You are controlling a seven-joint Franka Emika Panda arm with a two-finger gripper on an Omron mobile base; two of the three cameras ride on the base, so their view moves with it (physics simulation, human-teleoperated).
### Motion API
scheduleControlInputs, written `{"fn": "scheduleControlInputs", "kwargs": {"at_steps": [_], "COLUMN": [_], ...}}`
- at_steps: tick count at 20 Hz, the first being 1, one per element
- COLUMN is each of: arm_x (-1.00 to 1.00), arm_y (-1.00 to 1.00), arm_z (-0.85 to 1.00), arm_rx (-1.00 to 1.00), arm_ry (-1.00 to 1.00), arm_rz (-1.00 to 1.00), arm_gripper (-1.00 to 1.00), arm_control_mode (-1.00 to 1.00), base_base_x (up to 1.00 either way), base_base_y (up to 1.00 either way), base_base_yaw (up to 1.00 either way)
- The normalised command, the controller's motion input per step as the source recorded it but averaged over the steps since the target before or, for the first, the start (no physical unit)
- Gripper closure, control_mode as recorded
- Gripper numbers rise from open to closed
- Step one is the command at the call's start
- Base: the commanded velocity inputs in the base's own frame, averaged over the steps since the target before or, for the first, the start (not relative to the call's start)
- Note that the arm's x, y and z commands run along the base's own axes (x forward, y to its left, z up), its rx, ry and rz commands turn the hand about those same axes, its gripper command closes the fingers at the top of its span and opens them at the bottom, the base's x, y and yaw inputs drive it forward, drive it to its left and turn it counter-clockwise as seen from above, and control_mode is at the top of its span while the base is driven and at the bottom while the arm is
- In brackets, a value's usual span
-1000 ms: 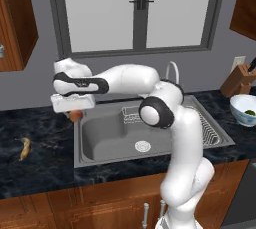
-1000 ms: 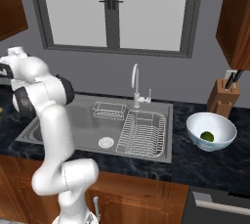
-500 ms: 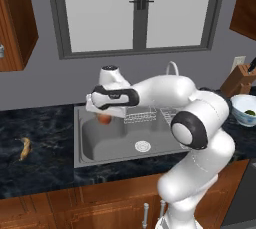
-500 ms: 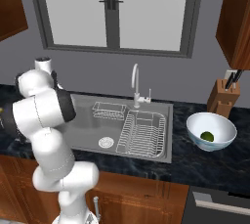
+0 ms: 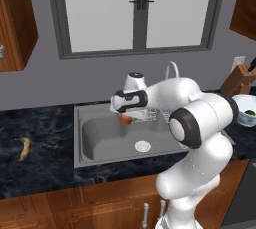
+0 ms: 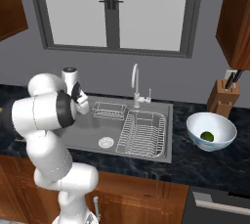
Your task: There is a mixed pile of frozen fruits and vegetables on the counter. Locate all the frozen vegetables and place the items in a bowl on the counter. Take all the frozen fruits and defrost them in a running sink.
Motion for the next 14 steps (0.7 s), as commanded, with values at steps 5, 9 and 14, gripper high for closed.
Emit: {"fn": "scheduleControlInputs", "kwargs": {"at_steps": [5, 9, 14], "arm_x": [0.31, 0.3, 0.29], "arm_y": [-0.3, 0.1, 0.1], "arm_z": [-0.48, -0.83, -0.72], "arm_rx": [-0.05, -0.06, -0.07], "arm_ry": [-0.09, -0.08, -0.02], "arm_rz": [0.0, 0.03, 0.27], "arm_gripper": [1.0, 1.0, 1.0], "arm_control_mode": [-1.0, -1.0, -1.0], "base_base_x": [0.0, 0.0, 0.0], "base_base_y": [0.0, 0.0, 0.0], "base_base_yaw": [0.0, 0.0, 0.0]}}
